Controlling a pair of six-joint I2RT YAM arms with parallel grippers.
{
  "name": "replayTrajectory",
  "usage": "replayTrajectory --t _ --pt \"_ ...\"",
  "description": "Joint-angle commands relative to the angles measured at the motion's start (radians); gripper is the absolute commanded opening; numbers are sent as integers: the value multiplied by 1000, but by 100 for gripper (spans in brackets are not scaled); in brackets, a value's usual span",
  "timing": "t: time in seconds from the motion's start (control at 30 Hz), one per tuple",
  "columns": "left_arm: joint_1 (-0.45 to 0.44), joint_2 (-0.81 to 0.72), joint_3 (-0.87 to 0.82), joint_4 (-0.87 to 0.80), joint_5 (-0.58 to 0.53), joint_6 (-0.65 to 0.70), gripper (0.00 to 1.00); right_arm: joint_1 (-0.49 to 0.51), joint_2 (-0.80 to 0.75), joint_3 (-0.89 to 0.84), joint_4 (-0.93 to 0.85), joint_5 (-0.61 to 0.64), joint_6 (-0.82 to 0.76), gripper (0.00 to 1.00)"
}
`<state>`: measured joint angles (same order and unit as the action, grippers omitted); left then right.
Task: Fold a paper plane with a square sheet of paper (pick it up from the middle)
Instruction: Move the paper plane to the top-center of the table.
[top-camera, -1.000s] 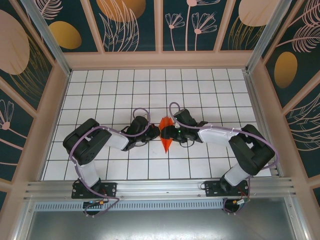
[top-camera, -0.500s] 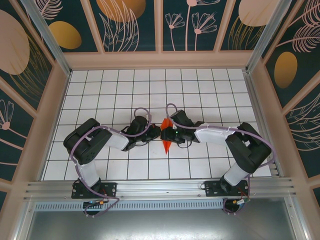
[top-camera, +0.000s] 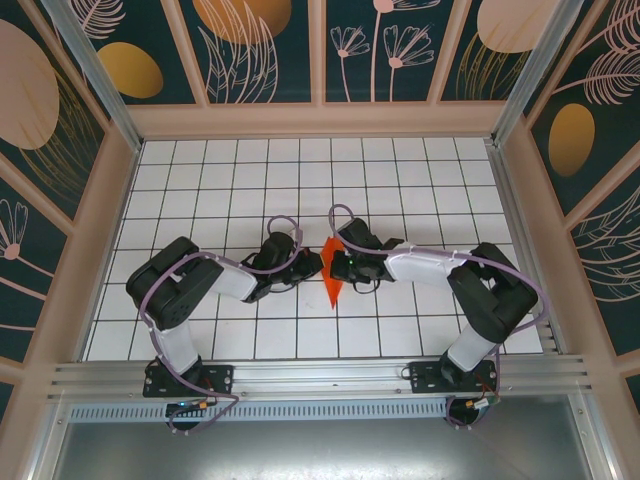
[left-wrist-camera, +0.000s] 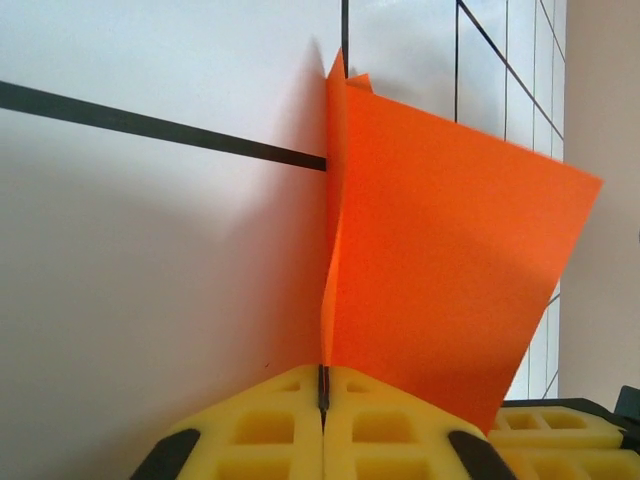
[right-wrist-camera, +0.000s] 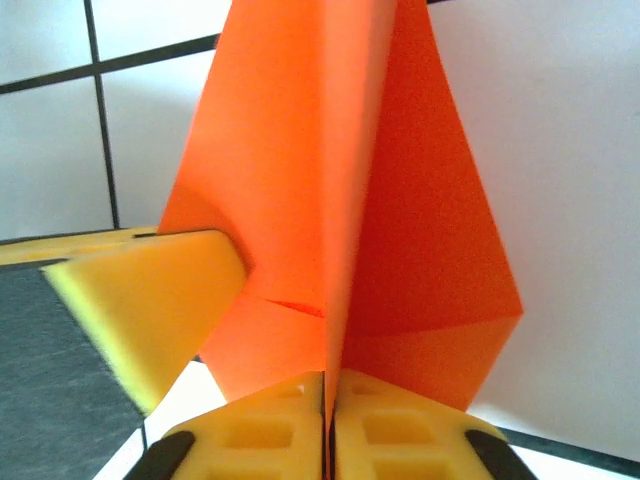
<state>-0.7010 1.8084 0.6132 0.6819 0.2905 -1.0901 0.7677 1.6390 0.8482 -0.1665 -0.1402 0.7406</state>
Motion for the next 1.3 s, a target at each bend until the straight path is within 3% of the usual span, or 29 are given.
replayTrajectory --t 0.0,0.37,0.53,0.7,1.27 --pt "17 -80 6 -76 -18 22 18 7 3 50 -87 85 -12 6" --pt "84 -298 29 -464 -291 94 77 -9 14 115 -229 195 -113 5" --pt "84 -331 28 -552 -386 93 97 -10 58 126 -221 174 -104 10" --pt "84 -334 26 -575 -412 91 99 -8 67 122 -196 160 -81 16" --pt "83 -301 28 -584 -410 91 99 30 180 161 -204 169 -48 18"
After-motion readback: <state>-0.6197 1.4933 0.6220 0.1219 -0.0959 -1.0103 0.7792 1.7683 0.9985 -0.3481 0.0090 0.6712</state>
